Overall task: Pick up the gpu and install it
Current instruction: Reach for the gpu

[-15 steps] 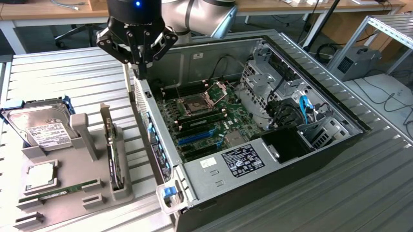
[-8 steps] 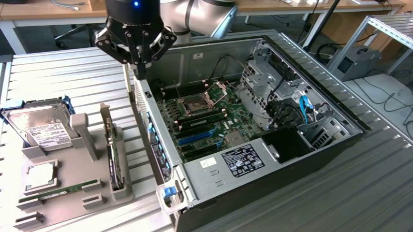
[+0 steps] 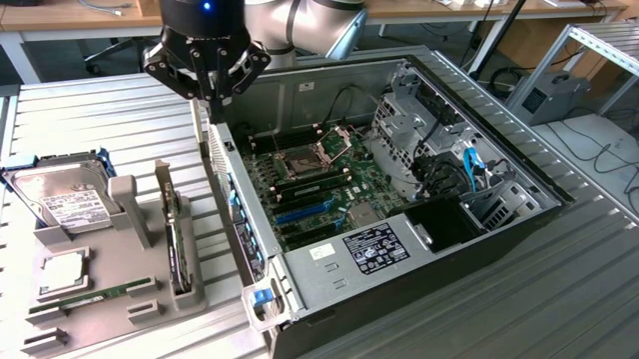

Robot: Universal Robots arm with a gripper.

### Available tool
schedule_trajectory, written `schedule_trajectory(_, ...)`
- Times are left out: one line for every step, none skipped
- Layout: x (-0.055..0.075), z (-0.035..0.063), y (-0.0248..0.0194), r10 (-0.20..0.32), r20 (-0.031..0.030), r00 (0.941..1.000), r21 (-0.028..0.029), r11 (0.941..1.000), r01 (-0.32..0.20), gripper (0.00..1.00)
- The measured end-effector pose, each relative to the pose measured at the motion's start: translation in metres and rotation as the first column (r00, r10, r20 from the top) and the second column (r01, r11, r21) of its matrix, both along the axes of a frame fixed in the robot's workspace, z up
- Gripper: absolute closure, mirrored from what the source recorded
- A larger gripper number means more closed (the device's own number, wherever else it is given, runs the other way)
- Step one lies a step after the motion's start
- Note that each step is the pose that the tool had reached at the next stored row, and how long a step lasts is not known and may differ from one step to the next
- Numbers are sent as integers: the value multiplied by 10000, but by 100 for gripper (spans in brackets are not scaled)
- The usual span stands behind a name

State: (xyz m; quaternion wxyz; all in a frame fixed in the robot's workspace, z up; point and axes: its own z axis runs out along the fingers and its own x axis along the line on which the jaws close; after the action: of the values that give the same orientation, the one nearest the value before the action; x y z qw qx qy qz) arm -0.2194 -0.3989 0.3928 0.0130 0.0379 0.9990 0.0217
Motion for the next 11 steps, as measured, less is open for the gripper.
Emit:
schedule_trajectory(-3, 0, 0, 0, 0, 10000, 0, 10000, 0, 89)
schedule_trajectory(-6, 0, 0, 0, 0, 10000, 0, 10000, 0, 89)
schedule_trajectory(-10, 0, 0, 0, 0, 10000, 0, 10000, 0, 89)
schedule_trajectory(-14, 0, 0, 0, 0, 10000, 0, 10000, 0, 89)
schedule_trajectory(-19, 0, 0, 0, 0, 10000, 0, 10000, 0, 89)
schedule_trajectory(-23, 0, 0, 0, 0, 10000, 0, 10000, 0, 89)
schedule_trajectory(-33, 0, 0, 0, 1, 10000, 0, 10000, 0, 89)
schedule_trajectory(-38, 0, 0, 0, 0, 10000, 0, 10000, 0, 89)
schedule_trajectory(-42, 0, 0, 0, 0, 10000, 0, 10000, 0, 89)
schedule_trajectory(-47, 0, 0, 0, 0, 10000, 0, 10000, 0, 89)
schedule_trajectory(-51, -1, 0, 0, 0, 10000, 0, 10000, 0, 89)
